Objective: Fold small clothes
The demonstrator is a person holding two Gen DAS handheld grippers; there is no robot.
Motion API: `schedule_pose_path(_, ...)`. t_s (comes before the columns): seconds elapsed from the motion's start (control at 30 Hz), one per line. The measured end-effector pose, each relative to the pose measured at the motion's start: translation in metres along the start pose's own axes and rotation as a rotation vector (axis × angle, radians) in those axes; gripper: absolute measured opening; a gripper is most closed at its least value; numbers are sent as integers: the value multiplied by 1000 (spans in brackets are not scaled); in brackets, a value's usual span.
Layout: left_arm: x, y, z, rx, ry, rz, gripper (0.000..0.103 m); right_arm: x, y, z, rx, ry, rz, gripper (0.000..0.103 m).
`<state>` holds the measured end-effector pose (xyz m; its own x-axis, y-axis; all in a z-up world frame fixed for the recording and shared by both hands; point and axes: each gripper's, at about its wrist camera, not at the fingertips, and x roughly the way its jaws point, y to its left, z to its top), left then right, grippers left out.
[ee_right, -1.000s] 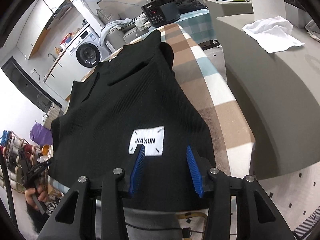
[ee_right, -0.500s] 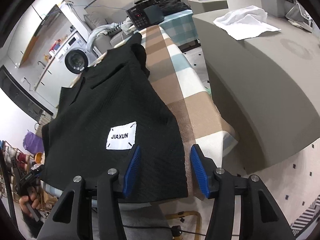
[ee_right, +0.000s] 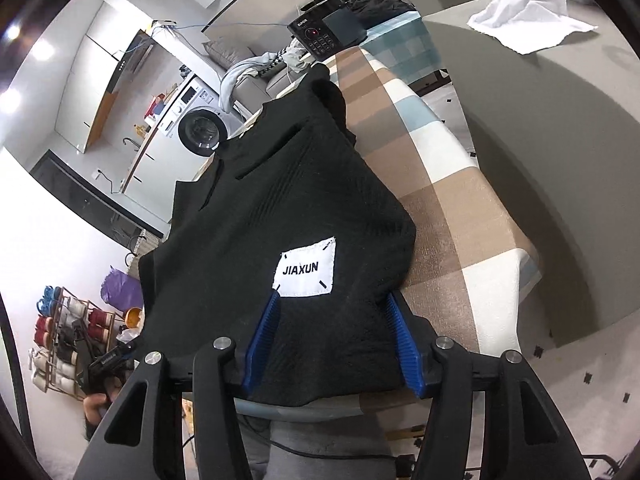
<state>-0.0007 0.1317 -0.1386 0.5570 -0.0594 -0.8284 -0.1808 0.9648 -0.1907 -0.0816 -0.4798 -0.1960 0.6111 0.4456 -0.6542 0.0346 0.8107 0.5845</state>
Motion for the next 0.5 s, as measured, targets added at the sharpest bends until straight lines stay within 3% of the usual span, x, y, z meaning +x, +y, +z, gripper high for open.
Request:
schedule_pose_path(0.03,0,-2,-1,7,-1,-5,41,0,1,0,-1,0,-3,56)
schedule_pose_path(0.1,-1,-5,-1,21,-14,4,15,0,1,-1,-1,-2,-12,56)
schedule_pose_path(0.17,-4,-4,-2,12,-35,-31,9,-1,1,-1,0,-3,-24,56)
schedule_pose_path(0.27,-13,-6,-1,1,-80,-54,6,0,6,-2,-21,-8,-53,55)
schedule_pose_path(0.4,-26,-7,5,-13,-126,-84,6,6,6,-3,-42,-33,-57,13)
schedule_pose_path(0.5,-38,-5,6,-34,-152,-109,6,1,6,-1,-24,-84,3,8)
